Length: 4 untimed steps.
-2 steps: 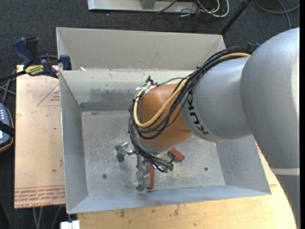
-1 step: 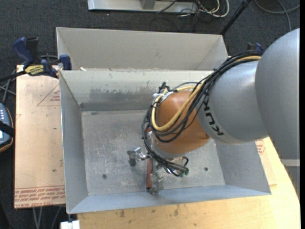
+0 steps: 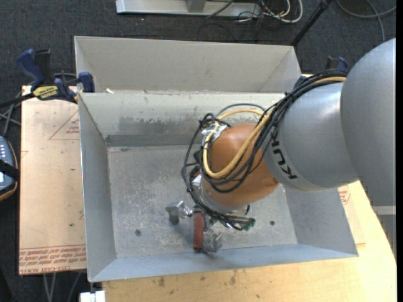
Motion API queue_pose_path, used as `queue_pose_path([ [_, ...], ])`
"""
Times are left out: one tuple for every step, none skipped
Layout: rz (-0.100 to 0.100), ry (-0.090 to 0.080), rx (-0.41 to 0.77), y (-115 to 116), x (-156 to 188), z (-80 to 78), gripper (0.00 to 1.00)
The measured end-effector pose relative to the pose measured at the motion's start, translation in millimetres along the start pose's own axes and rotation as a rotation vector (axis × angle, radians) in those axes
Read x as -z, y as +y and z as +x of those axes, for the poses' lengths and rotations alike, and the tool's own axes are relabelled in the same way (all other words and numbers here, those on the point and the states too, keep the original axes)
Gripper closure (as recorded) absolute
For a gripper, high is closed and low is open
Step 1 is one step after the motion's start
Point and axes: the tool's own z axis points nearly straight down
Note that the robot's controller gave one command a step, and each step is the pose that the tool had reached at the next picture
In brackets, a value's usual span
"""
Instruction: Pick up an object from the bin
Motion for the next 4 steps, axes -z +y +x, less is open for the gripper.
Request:
queue_pose_path([
  [-0.009, 0.007, 0.14, -29.4, 34.4, 22.0, 0.0],
  [-0.003, -0.004, 0.247, 7.9, -10.1, 0.1, 1.0],
  [-0.003, -0.003, 0.246, 7.7, -10.1, 0.2, 1.0],
  [-0.01, 0.01, 0.252, 14.7, 33.6, -5.9, 1.0],
])
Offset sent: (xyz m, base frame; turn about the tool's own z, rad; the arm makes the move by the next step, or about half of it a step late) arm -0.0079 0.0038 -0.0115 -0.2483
